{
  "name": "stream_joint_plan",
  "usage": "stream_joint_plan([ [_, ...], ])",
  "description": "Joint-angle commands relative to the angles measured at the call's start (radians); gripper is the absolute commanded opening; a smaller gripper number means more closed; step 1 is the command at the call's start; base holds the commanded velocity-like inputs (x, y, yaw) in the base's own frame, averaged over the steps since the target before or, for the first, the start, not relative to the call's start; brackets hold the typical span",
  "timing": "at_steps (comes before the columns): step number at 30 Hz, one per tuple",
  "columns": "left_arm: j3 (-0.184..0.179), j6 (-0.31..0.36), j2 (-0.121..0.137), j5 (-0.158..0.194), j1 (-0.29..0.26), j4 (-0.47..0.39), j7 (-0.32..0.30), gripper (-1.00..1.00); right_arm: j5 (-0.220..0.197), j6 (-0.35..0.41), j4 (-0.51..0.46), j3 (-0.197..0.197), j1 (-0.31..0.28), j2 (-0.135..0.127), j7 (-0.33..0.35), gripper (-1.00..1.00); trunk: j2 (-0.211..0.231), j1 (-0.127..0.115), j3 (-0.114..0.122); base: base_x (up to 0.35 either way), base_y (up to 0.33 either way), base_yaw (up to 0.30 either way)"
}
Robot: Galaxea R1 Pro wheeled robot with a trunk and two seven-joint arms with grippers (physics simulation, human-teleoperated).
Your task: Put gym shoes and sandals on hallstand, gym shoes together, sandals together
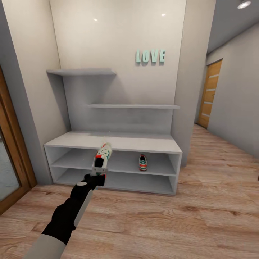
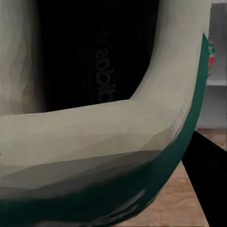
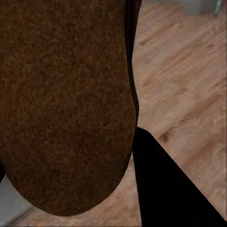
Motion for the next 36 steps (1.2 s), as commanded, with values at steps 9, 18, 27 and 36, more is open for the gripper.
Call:
stream_joint_plan([
  [9, 0.000, 0.148, -0.060, 0.009, -0.006, 0.158, 0.005, -1.00, -0.021, 0.009, 0.522, -0.001, -0.001, -0.401, 0.007, -1.00, -0.001, 0.000, -0.001, 0.000, 0.000, 0.000],
  [18, 0.001, 0.272, -0.119, 0.008, -0.047, 0.270, 0.000, -1.00, -0.019, 0.009, 0.542, 0.002, -0.001, -0.415, 0.007, -1.00, -0.001, 0.000, -0.001, 0.000, 0.000, 0.000],
  [27, 0.004, 0.284, -0.127, 0.005, -0.070, 0.292, 0.005, -1.00, -0.019, 0.009, 0.541, 0.002, -0.001, -0.414, 0.007, -1.00, -0.001, 0.000, -0.001, 0.000, 0.000, -0.027],
  [36, 0.004, 0.284, -0.124, 0.001, -0.072, 0.294, 0.006, -1.00, -0.019, 0.009, 0.541, 0.002, -0.001, -0.413, 0.007, -1.00, -0.001, 0.000, -0.001, 0.000, 0.000, -0.240],
])
